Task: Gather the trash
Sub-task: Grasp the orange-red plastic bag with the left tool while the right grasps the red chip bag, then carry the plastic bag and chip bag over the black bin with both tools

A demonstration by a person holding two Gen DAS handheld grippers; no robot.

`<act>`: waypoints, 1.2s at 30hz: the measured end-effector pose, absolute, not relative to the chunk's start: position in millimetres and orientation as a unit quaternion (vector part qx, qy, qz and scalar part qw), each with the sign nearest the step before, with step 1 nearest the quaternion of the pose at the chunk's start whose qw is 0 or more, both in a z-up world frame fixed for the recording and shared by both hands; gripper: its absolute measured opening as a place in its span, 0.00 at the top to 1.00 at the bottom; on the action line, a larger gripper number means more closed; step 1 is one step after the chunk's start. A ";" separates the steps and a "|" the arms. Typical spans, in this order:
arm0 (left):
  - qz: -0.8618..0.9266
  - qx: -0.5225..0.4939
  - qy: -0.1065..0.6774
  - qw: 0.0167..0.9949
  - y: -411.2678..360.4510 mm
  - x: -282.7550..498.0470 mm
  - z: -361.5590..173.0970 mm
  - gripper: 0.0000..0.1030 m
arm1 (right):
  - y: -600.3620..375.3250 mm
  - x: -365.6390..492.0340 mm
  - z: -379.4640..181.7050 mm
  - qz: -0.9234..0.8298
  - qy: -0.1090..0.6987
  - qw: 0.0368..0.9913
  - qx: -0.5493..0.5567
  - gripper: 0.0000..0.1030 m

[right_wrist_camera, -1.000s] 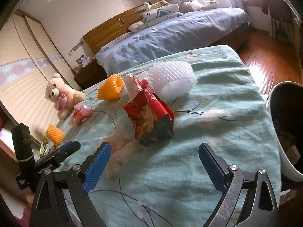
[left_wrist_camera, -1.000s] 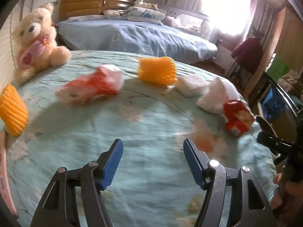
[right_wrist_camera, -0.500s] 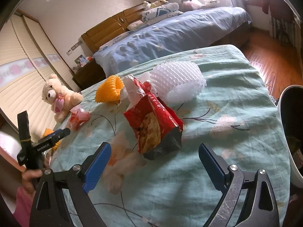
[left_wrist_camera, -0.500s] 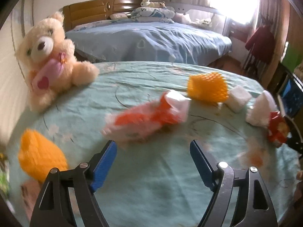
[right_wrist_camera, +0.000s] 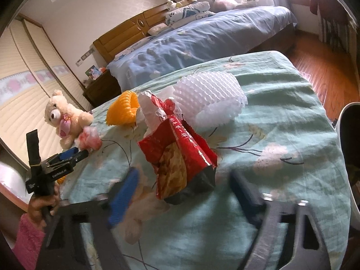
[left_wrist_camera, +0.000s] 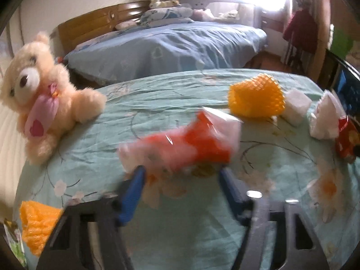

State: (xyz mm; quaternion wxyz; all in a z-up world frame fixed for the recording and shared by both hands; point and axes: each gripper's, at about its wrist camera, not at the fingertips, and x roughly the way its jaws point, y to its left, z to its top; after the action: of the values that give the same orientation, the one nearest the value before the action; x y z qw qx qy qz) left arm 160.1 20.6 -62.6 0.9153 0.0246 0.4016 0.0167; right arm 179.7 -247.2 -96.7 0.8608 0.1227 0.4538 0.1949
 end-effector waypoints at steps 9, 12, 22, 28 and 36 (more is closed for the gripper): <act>0.030 0.028 0.395 0.918 16.5 156.5 -55.0 0.44 | -254.4 176.4 -94.9 0.204 0.448 0.861 0.125 0.79; 0.051 0.013 0.387 0.921 26.5 155.2 -49.7 0.24 | -255.6 174.3 -93.8 0.208 0.448 0.860 0.129 0.81; 0.054 0.021 0.403 0.913 35.3 211.0 -58.1 0.21 | -263.9 156.9 -89.3 0.220 0.450 0.849 0.168 0.82; 0.045 0.089 0.402 0.910 24.0 239.0 -67.2 0.23 | -268.7 152.1 -86.1 0.215 0.450 0.849 0.175 0.82; 0.026 0.092 0.407 0.908 15.0 240.5 -76.8 0.63 | -272.1 152.3 -85.0 0.212 0.447 0.851 0.179 0.82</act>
State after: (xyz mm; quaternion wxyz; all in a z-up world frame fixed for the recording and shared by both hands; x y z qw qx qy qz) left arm 240.5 15.0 -76.8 0.9083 0.0919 0.4073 0.0263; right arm 152.3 -272.1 -85.0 0.8506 0.1787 0.4469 0.2119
